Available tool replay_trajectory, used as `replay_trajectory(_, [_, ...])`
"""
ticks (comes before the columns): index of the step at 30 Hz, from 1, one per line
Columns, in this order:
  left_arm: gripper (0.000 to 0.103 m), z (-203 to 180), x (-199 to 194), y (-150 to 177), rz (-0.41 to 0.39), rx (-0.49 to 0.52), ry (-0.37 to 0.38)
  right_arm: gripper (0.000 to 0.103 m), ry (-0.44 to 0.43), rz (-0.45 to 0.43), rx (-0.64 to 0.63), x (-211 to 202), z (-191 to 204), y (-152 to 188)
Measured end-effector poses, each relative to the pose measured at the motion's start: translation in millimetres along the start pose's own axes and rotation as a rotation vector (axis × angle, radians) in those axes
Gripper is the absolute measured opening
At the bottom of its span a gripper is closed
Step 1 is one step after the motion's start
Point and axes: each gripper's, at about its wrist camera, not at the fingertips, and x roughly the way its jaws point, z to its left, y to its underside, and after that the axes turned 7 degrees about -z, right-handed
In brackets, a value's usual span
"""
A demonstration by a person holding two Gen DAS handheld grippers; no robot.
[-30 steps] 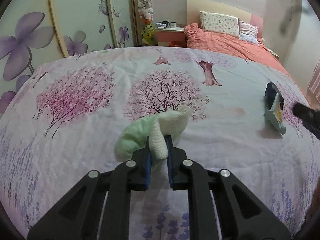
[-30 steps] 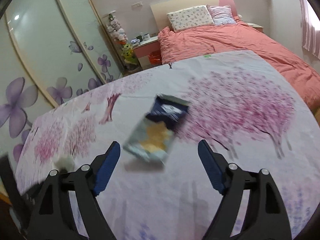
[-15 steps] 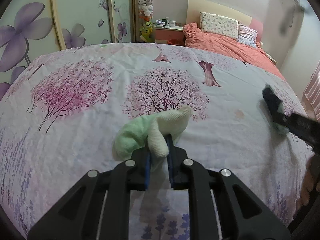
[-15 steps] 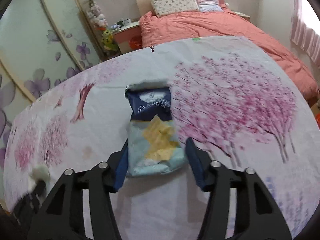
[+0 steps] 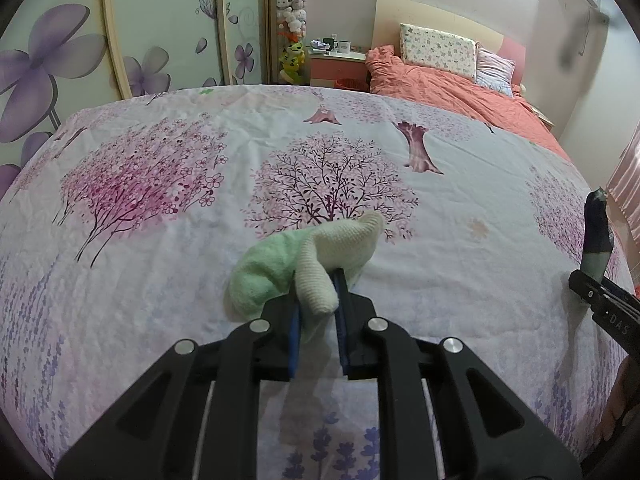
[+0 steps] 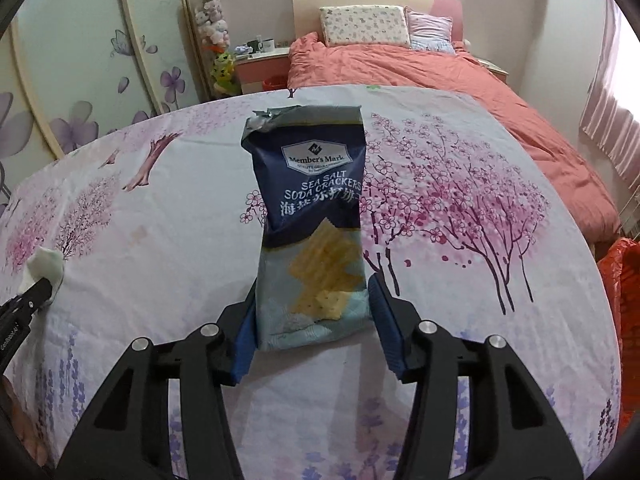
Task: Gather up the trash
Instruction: 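Carry the sock and cracker wrapper over the orange basket and open both tools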
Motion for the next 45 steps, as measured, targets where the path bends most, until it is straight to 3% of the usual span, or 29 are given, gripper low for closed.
replay_trajectory(8, [0.018,2,0,1,0.000,-0.025,0.016,0.052,-0.021,-0.004,0.024,0,-8,0])
replay_trajectory(12, [0.015,1,-1,1,-0.004,-0.016,0.017,0.046,-0.036,-0.016,0.061,-2,-15,1])
replay_trajectory(20, [0.013,-5,-20,0,-0.041,-0.003,0.071,0.045,-0.089,-0.060,0.087,-28,-39,11])
replay_trajectory(30, [0.013,-63,-74,-12,-0.109,0.049,0.195,0.045,-0.083,-0.131,0.083,-76,-56,4])
replay_trajectory(45, [0.013,-170,-129,-2,-0.144,0.175,0.372,0.045,-0.048,-0.143,0.139,-115,-106,20])
